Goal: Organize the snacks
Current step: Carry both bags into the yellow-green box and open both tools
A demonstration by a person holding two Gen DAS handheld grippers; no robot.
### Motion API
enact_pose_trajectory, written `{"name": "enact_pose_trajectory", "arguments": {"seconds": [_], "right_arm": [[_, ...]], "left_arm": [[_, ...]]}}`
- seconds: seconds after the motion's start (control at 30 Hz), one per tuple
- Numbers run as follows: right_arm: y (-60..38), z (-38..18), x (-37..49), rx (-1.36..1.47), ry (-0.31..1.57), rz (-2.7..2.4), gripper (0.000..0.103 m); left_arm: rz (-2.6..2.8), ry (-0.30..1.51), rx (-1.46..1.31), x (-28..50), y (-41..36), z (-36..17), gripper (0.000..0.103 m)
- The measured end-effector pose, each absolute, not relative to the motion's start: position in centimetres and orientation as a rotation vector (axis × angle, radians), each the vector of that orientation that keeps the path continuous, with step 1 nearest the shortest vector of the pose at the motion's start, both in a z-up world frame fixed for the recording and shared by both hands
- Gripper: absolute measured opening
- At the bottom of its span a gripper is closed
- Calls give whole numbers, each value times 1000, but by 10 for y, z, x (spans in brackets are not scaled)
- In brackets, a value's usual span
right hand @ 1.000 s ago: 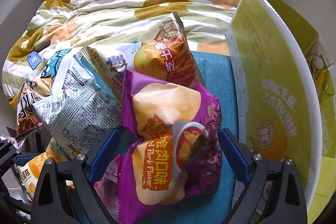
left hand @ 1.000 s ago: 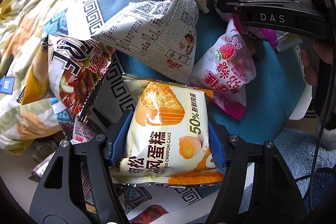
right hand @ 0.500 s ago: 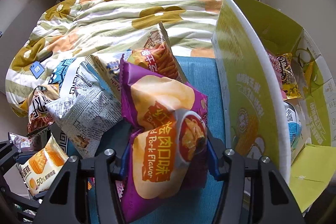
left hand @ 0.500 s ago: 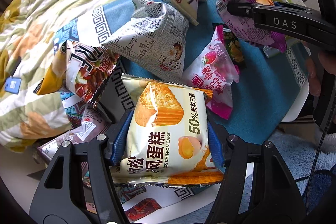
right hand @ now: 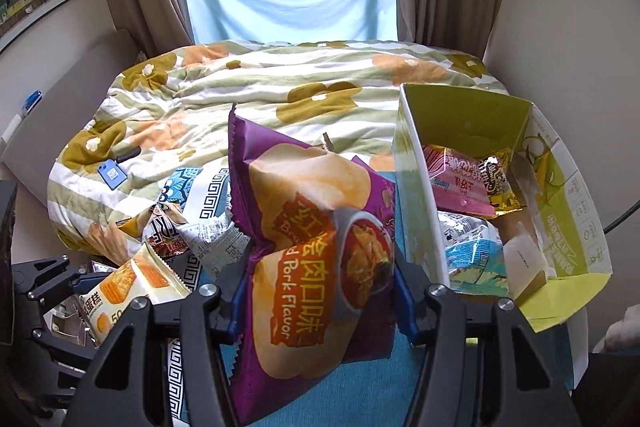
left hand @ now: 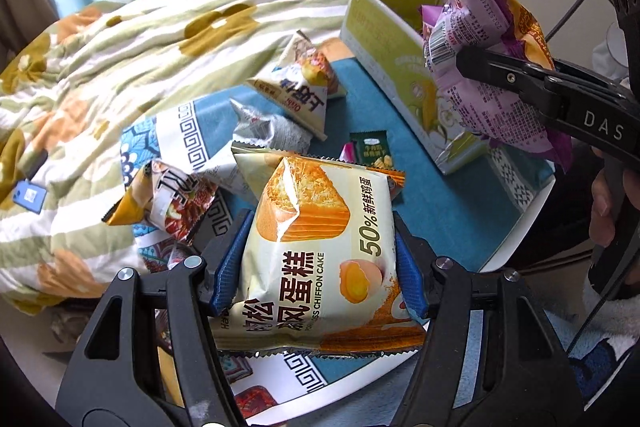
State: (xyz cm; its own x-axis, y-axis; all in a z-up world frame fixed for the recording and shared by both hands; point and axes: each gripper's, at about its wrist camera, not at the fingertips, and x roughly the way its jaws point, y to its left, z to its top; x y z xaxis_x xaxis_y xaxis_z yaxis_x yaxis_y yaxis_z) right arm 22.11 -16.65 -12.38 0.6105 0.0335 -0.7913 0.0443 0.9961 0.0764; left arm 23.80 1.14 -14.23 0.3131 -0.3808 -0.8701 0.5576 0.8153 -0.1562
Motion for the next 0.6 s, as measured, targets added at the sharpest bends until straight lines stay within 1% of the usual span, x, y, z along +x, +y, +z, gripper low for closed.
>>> {"name": "enact_pose_trajectory", "arguments": {"seconds": [0.2, 0.3, 0.47, 0.6], "right_arm": [[-194, -85, 196, 113, 819, -49, 53], [-219, -70, 189, 127, 787, -66, 53], [-269, -58, 185, 138, 756, -96, 53], [-314, -58, 188, 162, 774, -97, 53]], "left_arm": [[-650, 1012, 182, 242, -27, -114, 62], [-671, 988, 159, 246, -58, -100, 62], [-684, 946, 145, 255, -123, -85, 62], [-698, 945, 124, 264, -181, -85, 62]]}}
